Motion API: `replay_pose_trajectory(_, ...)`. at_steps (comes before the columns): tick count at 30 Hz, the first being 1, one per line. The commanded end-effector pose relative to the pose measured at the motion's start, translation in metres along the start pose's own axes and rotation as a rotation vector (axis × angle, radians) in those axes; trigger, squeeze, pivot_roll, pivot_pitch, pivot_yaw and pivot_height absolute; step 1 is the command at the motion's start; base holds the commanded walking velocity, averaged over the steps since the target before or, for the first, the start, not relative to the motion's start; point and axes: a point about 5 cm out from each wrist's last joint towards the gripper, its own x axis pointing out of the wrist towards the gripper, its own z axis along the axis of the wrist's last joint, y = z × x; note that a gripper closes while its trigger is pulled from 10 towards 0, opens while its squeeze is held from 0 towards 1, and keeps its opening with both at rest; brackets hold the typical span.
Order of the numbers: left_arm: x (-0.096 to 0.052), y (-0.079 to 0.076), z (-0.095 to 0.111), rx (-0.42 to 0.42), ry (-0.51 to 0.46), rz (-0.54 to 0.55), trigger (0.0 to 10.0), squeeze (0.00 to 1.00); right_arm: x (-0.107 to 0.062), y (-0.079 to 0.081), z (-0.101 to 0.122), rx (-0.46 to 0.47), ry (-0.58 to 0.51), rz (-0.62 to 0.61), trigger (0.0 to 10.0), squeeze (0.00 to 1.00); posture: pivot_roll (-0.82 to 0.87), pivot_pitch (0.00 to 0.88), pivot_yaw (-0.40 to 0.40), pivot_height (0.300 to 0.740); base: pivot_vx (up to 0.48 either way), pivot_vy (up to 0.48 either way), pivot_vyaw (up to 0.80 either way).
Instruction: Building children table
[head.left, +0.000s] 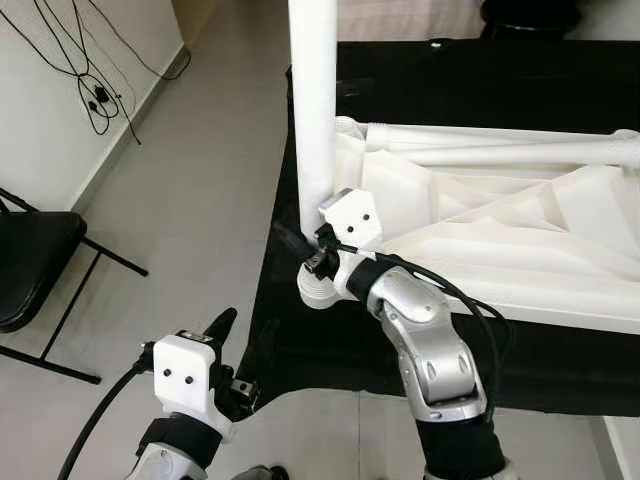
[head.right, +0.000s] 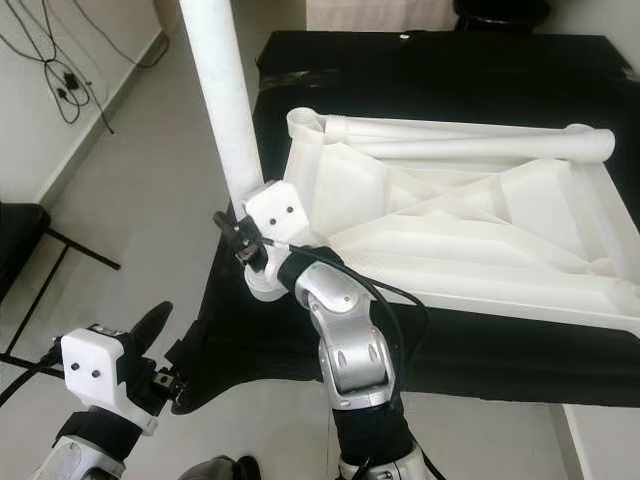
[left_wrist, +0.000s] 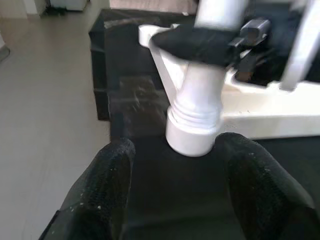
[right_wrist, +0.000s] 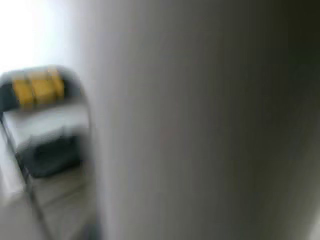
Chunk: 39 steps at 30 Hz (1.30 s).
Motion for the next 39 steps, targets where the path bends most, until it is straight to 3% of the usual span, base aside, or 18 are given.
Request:
replay_pose_trajectory(1, -0.002, 0.001, -0.002, -0.001, 0.011, 0.008, 10.0, 0.00, 0.006, 0.001, 0.004, 0.049, -0.010, 0.050, 10.0, 1.00, 0.05, 0.207, 0.015, 0.740, 0.000, 0.000, 0.00)
replay_pose_trajectory(6, -0.002, 0.000, -0.002, -0.004, 0.010, 0.003, 10.0, 0.00, 0.011, -0.003, 0.015, 0.034, -0.037, 0.120, 10.0, 1.00, 0.05, 0.214, 0.017, 0.740, 0.000, 0.000, 0.00)
replay_pose_trajectory(7, -0.002, 0.000, -0.001, -0.006, 0.010, 0.001, 10.0, 0.00, 0.017, -0.007, 0.022, 0.012, -0.071, 0.232, 10.0, 1.00, 0.06, 0.220, 0.013, 0.740, 0.000, 0.000, 0.00)
replay_pose_trajectory(8, -0.002, 0.000, -0.001, -0.006, 0.010, 0.001, 10.0, 0.00, 0.017, -0.007, 0.022, 0.012, -0.071, 0.232, 10.0, 1.00, 0.06, 0.220, 0.013, 0.740, 0.000, 0.000, 0.00)
replay_pose_trajectory(9, -0.002, -0.001, -0.001, -0.006, 0.009, 0.001, 10.0, 0.00, 0.020, -0.009, 0.029, -0.032, -0.095, 0.377, 10.0, 0.82, 0.07, 0.223, 0.011, 0.740, 0.000, 0.000, 0.00)
replay_pose_trajectory(10, -0.003, -0.002, -0.001, -0.007, 0.009, 0.002, 10.0, 0.00, 0.022, -0.010, 0.032, -0.078, -0.092, 0.534, 10.0, 0.00, 0.07, 0.226, 0.010, 0.740, 0.000, 0.000, 0.00)
replay_pose_trajectory(12, -0.003, -0.002, -0.001, -0.007, 0.009, 0.002, 10.0, 0.00, 0.022, -0.010, 0.032, -0.078, -0.092, 0.534, 10.0, 0.00, 0.07, 0.226, 0.010, 0.740, 0.000, 0.000, 0.00)
replay_pose_trajectory(15, -0.005, -0.004, 0.001, -0.007, 0.009, 0.003, 10.0, 0.00, 0.030, -0.017, 0.037, -0.124, -0.076, 0.737, 10.0, 0.00, 0.09, 0.237, 0.009, 0.740, 0.000, 0.000, 0.00)
replay_pose_trajectory(29, -0.009, -0.005, 0.003, -0.007, 0.014, 0.004, 10.0, 0.00, 0.041, -0.018, 0.049, -0.089, -0.078, 0.885, 10.0, 0.00, 0.11, 0.255, 0.005, 0.740, 0.000, 0.000, 0.00)
replay_pose_trajectory(30, -0.009, -0.006, 0.003, -0.007, 0.015, 0.004, 10.0, 0.00, 0.042, -0.017, 0.049, -0.082, -0.075, 0.920, 5.1, 0.00, 0.11, 0.255, 0.005, 0.740, 0.000, 0.000, 0.00)
replay_pose_trajectory(33, -0.009, -0.006, 0.003, -0.007, 0.015, 0.004, 10.0, 0.00, 0.042, -0.017, 0.049, -0.082, -0.075, 0.920, 5.1, 0.00, 0.11, 0.255, 0.005, 0.740, 0.000, 0.000, 0.00)
replay_pose_trajectory(34, -0.009, -0.006, 0.003, -0.007, 0.015, 0.005, 10.0, 0.00, 0.042, -0.018, 0.049, -0.078, -0.074, 0.951, 0.0, 0.00, 0.11, 0.260, 0.004, 0.740, 0.000, 0.000, 0.00)
replay_pose_trajectory(39, -0.009, -0.005, 0.003, -0.007, 0.015, 0.006, 10.0, 0.00, 0.042, -0.022, 0.049, -0.075, -0.083, 0.933, 0.0, 0.00, 0.11, 0.257, 0.006, 0.740, 0.000, 0.000, 0.00)
